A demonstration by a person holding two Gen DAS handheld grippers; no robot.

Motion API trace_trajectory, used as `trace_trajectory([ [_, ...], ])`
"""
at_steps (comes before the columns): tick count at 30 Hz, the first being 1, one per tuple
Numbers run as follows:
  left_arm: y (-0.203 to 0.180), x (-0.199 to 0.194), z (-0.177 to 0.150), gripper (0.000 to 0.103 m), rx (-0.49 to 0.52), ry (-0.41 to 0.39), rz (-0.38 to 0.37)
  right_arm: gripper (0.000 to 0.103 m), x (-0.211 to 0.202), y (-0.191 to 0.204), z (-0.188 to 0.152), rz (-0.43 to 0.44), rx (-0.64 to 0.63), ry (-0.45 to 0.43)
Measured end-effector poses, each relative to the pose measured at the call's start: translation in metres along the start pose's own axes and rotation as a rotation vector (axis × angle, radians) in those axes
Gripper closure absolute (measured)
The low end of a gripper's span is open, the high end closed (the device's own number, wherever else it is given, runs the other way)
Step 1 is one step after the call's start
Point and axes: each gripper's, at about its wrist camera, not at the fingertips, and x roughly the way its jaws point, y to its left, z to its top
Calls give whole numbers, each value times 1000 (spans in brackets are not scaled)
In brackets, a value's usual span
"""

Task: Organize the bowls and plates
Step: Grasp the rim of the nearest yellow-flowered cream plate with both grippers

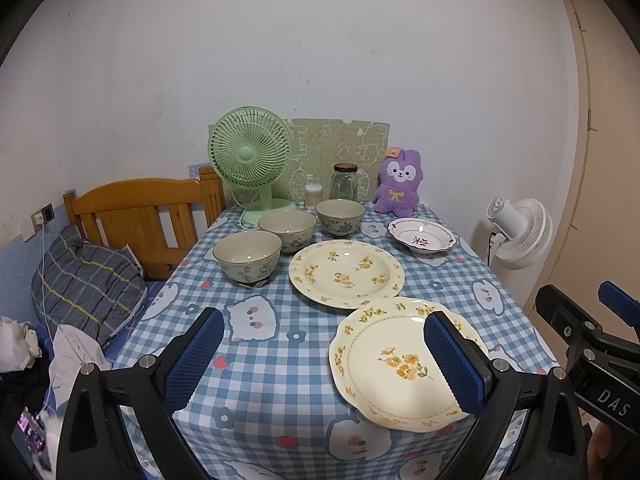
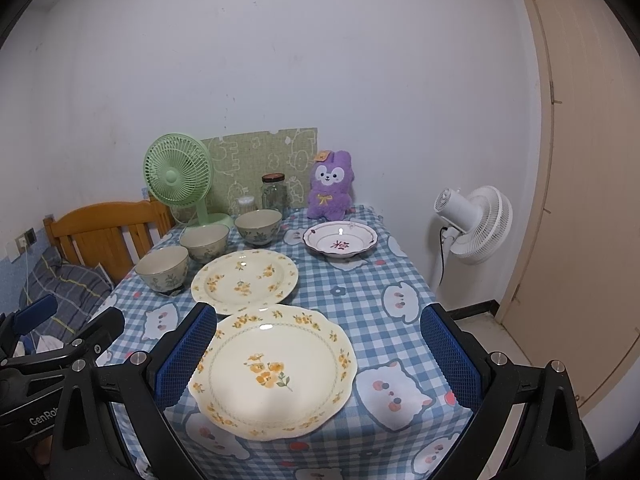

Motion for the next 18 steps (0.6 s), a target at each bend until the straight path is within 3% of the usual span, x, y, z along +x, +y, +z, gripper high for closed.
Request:
trace_trajectory([
  [18,-17,56,-11,19,12,118,-31,11,60,-6,-13,11,-8,115],
])
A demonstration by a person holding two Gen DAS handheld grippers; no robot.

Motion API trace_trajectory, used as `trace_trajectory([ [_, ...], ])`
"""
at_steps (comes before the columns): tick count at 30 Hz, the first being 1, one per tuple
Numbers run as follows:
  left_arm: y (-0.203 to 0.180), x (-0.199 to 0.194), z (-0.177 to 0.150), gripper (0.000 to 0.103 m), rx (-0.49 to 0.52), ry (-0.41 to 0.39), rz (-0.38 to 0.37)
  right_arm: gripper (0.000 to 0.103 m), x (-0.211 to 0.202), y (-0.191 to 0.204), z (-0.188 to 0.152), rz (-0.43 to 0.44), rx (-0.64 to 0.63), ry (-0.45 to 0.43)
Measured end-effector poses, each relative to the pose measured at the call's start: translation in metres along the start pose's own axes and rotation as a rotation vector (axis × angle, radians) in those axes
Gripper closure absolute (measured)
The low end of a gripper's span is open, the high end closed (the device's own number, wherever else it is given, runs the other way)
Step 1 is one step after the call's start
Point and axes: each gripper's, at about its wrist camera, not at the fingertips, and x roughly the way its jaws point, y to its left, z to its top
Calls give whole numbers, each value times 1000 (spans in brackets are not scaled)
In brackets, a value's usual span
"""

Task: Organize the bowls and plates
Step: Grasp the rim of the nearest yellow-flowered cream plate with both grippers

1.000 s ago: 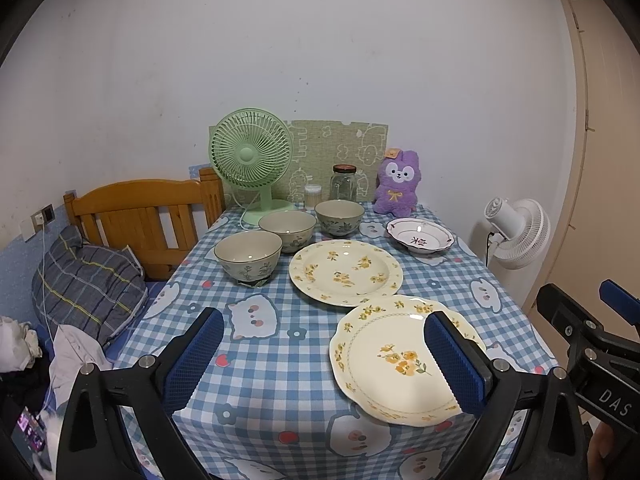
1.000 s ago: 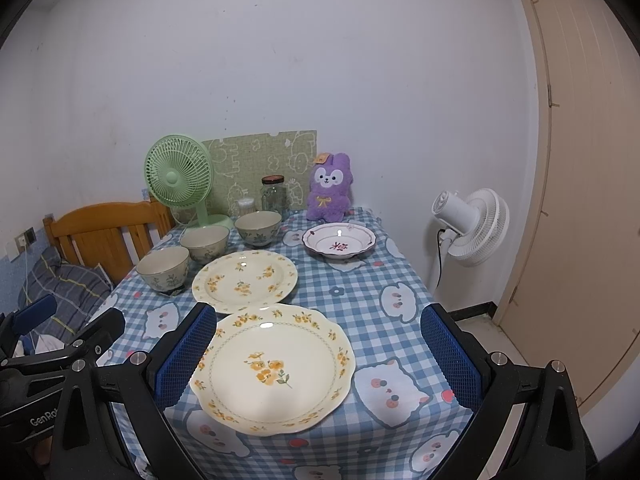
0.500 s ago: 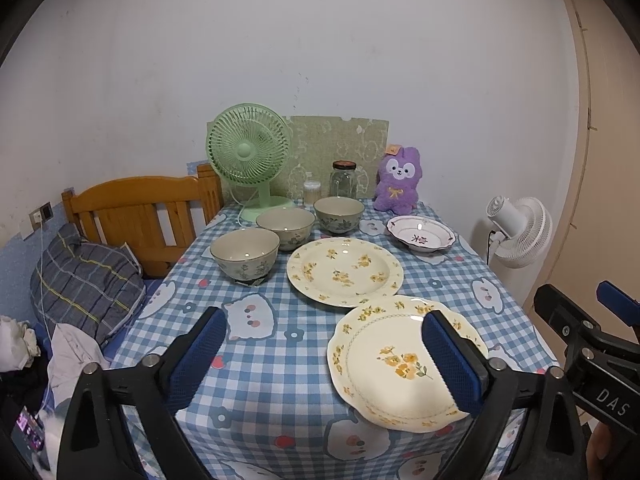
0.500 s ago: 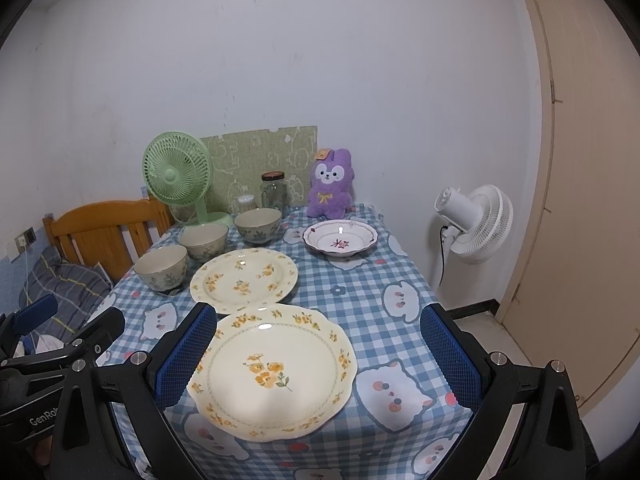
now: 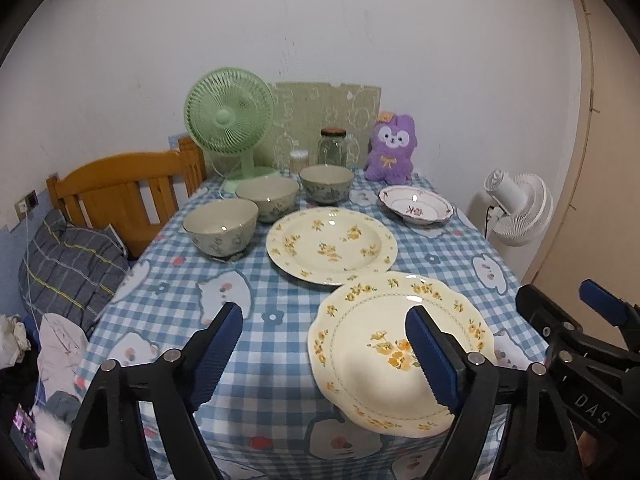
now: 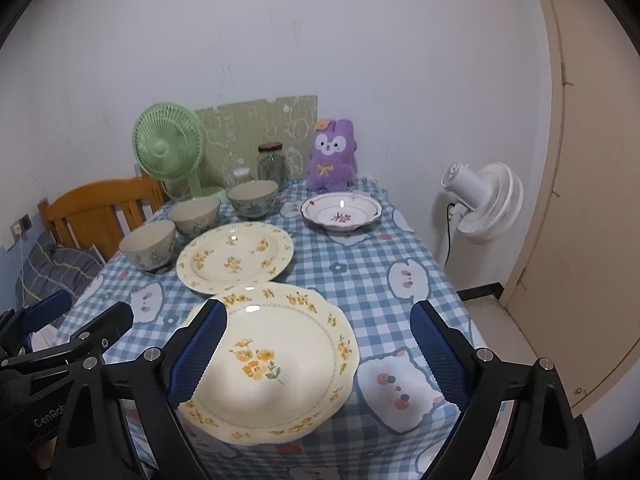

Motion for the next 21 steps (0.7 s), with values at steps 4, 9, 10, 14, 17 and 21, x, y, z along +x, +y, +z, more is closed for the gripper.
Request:
trace_trajectory([
  [4,-4,21,-3,22,8,47,-6,13,22,-2,-4,0,4,50],
  [9,-9,49,-7,27,13,114,-11,15,48,-6,-9,-1,15,113],
  [10,-9,54,-9,28,11,127,-13,15,54,-6,-10,-1,15,126],
  [14,-10,74,-14,30,3,182,-21,16,73,-7,-17,-2,14,171],
  [17,-10,90,-18,33,-5,221,-18,17,88,-8,-21,-7,12,207],
  [21,-9,106,-23,35,-11,260,-16,18,105,-11,-25,-18,19,245],
])
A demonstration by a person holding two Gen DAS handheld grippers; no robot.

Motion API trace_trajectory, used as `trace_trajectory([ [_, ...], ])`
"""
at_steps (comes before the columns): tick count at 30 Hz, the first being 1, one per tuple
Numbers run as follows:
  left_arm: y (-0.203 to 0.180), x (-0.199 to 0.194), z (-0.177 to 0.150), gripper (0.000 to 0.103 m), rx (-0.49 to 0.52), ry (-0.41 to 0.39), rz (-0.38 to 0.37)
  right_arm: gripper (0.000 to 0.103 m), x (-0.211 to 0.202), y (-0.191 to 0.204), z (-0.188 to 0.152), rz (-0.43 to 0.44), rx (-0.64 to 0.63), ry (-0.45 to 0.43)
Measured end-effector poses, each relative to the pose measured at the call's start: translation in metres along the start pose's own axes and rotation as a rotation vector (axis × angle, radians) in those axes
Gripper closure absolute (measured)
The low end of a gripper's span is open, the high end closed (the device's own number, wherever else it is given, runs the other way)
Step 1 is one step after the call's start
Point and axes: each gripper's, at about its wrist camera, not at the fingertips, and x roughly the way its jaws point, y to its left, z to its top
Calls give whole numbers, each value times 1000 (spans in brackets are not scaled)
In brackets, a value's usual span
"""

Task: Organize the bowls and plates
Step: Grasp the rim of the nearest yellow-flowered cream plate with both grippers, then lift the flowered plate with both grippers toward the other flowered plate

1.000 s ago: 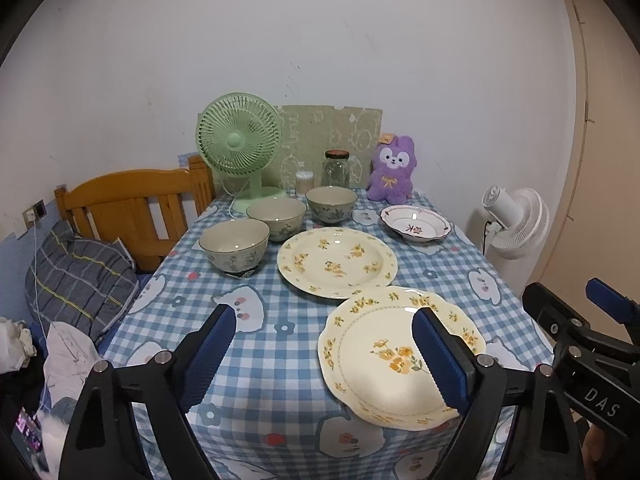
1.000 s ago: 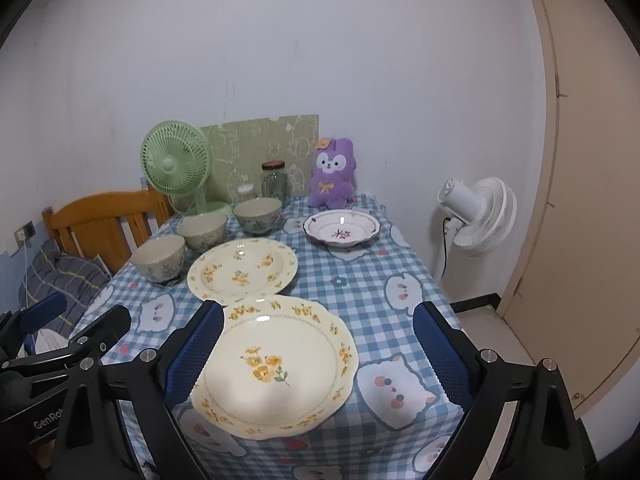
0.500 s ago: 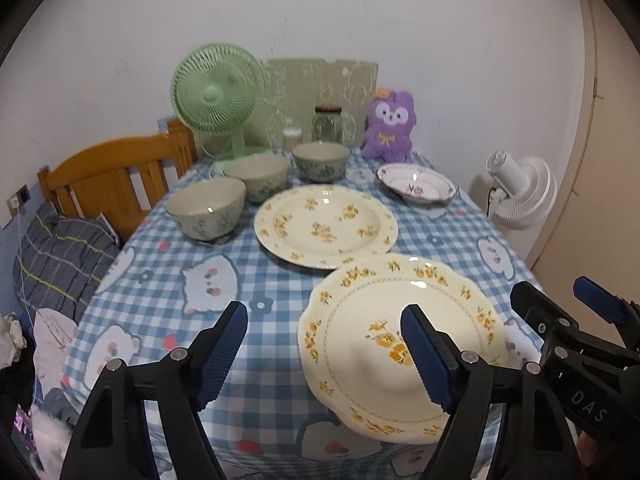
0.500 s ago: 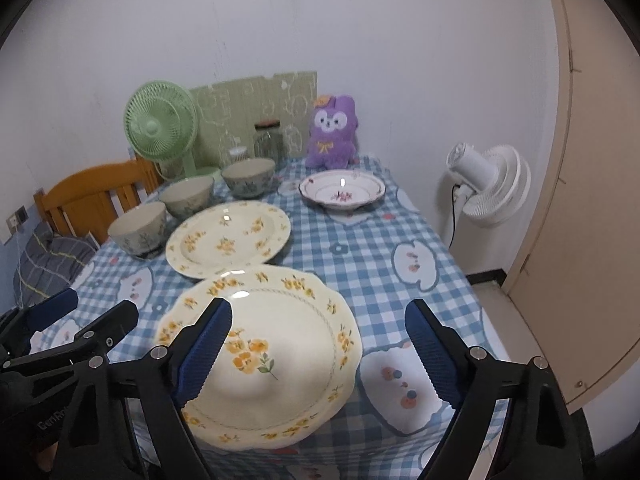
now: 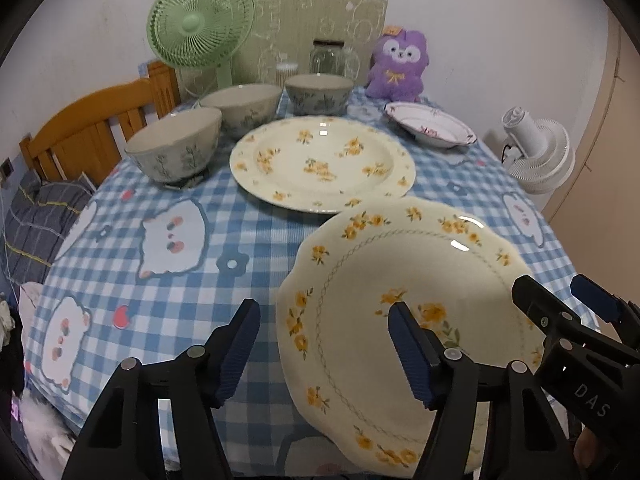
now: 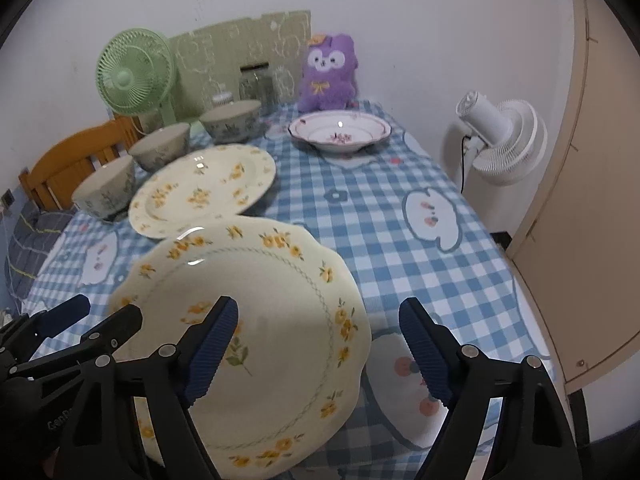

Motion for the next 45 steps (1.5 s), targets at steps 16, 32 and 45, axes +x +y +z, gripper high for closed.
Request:
trace_trajectory([
  [16,-1,36,-1,51,-4,106,24,40,45,-5,-3,-1,13,125],
  [32,-2,39,2,51,-5,123,24,52,53,-6,-1,-4,29,138],
  [45,-33,44,7,51,44,121,8,54,52,-38,2,-38,69,119],
])
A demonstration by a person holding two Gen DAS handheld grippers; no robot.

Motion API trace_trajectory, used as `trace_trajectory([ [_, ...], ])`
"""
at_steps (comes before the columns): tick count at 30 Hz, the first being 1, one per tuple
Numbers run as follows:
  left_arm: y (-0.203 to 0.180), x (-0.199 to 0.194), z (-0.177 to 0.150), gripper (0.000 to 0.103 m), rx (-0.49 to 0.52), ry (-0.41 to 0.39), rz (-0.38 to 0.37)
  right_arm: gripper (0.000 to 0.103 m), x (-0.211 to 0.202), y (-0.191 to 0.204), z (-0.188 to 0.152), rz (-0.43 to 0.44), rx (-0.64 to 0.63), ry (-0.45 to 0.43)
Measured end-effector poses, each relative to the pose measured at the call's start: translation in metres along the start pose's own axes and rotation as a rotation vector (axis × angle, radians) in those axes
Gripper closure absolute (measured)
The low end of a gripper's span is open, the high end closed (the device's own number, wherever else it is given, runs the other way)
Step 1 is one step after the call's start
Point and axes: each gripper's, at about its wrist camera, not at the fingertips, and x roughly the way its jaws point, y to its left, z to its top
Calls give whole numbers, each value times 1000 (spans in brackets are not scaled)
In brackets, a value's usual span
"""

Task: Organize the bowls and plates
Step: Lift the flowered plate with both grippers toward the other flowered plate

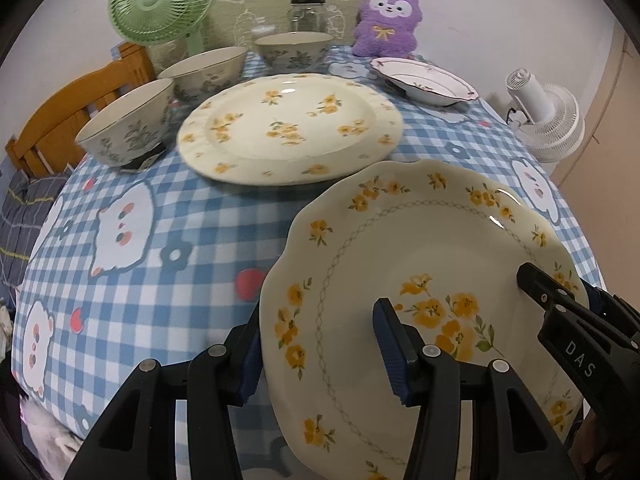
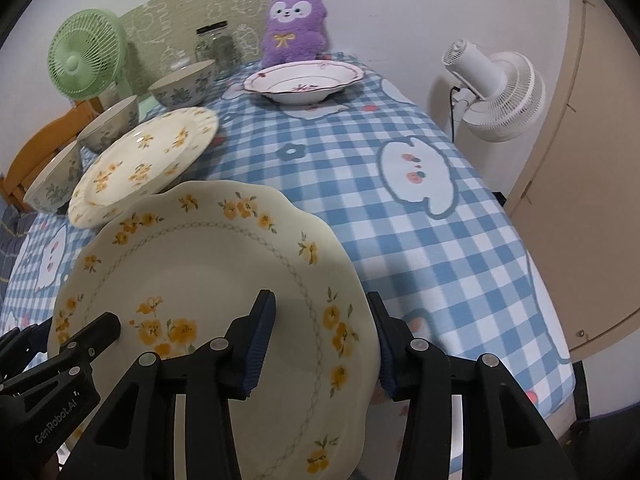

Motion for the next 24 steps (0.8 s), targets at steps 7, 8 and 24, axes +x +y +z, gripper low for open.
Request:
trace_trajectory([
  [7,-23,6,12,52,35,-10,-14,56,2,-22,9,-25,28,-13],
  [8,-26,7,14,52,37,-10,-16,56,3,-25,10,-28,34,-14],
  [24,-67,28,45,53,76,-18,-55,56,15,-66,31,-77,82,-42],
])
